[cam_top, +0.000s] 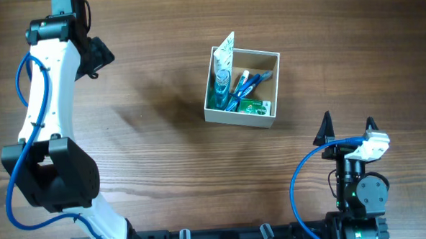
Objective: Pack container
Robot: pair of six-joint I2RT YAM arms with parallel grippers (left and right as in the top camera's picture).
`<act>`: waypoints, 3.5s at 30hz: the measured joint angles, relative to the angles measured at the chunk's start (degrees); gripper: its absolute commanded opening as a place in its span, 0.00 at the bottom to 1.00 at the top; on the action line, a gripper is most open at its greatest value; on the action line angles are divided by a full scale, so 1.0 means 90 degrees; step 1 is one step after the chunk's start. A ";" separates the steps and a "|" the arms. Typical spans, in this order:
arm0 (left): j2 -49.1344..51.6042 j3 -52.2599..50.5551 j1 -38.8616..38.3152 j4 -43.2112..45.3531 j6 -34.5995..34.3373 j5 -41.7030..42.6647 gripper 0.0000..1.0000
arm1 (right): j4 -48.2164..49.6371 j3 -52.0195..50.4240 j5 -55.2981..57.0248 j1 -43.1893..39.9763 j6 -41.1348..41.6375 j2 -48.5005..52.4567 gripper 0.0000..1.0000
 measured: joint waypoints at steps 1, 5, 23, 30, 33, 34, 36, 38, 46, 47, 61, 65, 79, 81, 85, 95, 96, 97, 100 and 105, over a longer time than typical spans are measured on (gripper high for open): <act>0.0000 0.0000 0.0000 0.0000 0.0000 0.0002 1.00 | 0.0000 0.0000 -0.0002 0.0000 0.0002 0.0000 1.00; 0.0000 0.0000 0.0000 0.0000 -0.0002 0.0002 1.00 | 0.0000 0.0000 -0.0002 0.0000 0.0002 0.0000 1.00; 0.0000 0.0000 0.0000 0.0000 0.0000 0.0002 1.00 | 0.0000 0.0000 -0.0002 0.0000 0.0000 0.0000 1.00; 0.0000 0.0000 0.0000 0.0000 0.0000 0.0002 1.00 | 0.0000 0.0000 -0.0002 0.0000 0.0000 0.0000 1.00; 0.0000 0.0000 0.0000 0.0000 0.0000 0.0002 1.00 | 0.0000 0.0000 -0.0002 0.0000 0.0000 0.0000 1.00; 0.0000 0.0000 0.0000 0.0000 0.0000 0.0002 1.00 | 0.0000 0.0000 -0.0002 0.0000 0.0002 0.0000 1.00; 0.0000 0.0000 0.0000 0.0000 0.0000 0.0002 1.00 | 0.0000 0.0000 -0.0002 0.0000 0.0002 0.0000 1.00; 0.0000 0.0000 0.0000 0.0000 0.0000 0.0002 1.00 | 0.0000 0.0000 -0.0002 0.0000 0.0000 0.0000 1.00; 0.0000 0.0000 0.0000 0.0000 0.0000 0.0002 1.00 | 0.0000 0.0000 -0.0002 0.0000 0.0002 0.0000 1.00; 0.0000 0.0000 0.0000 0.0000 -0.0002 0.0002 1.00 | 0.0000 0.0000 0.0000 0.0000 0.0000 0.0000 1.00; 0.0000 0.0000 0.0000 -0.0165 0.0000 0.0002 1.00 | 0.0000 0.0000 -0.0002 0.0000 0.0000 0.0000 1.00; 0.0000 0.0000 -0.0005 -0.0260 0.0000 0.0002 1.00 | 0.0000 0.0000 -0.0002 0.0000 0.0000 0.0000 1.00; -0.1224 0.0000 -0.0466 -0.0112 -0.0005 0.0005 1.00 | 0.0000 0.0000 -0.0002 0.0000 0.0002 0.0000 1.00; -0.1265 0.0000 -0.0554 0.0175 -0.0002 0.0007 1.00 | 0.0000 0.0000 -0.0002 0.0000 0.0002 0.0000 1.00; -0.1268 0.0000 -0.0716 0.0437 -0.0002 0.0007 1.00 | 0.0000 0.0000 -0.0002 0.0000 0.0000 0.0000 1.00; -0.1615 -0.0002 -0.0784 -0.0068 -0.0002 0.0007 1.00 | 0.0000 0.0000 -0.0002 0.0000 0.0002 0.0000 1.00; -0.1761 -0.0002 -0.0784 -0.0158 -0.0002 0.0007 1.00 | 0.0000 0.0000 -0.0002 0.0000 0.0002 0.0000 1.00; -0.1923 -0.0002 -0.0784 -0.0236 -0.0002 0.0005 1.00 | 0.0000 0.0000 -0.0002 0.0000 0.0002 0.0000 1.00; -0.2441 -0.0002 -0.0784 -0.0323 -0.0002 0.0005 1.00 | 0.0000 0.0000 -0.0002 0.0000 0.0000 0.0000 1.00; -0.3043 -0.0036 -0.0784 -0.0359 -0.0002 0.0005 1.00 | 0.0000 0.0000 -0.0002 0.0000 0.0002 0.0000 1.00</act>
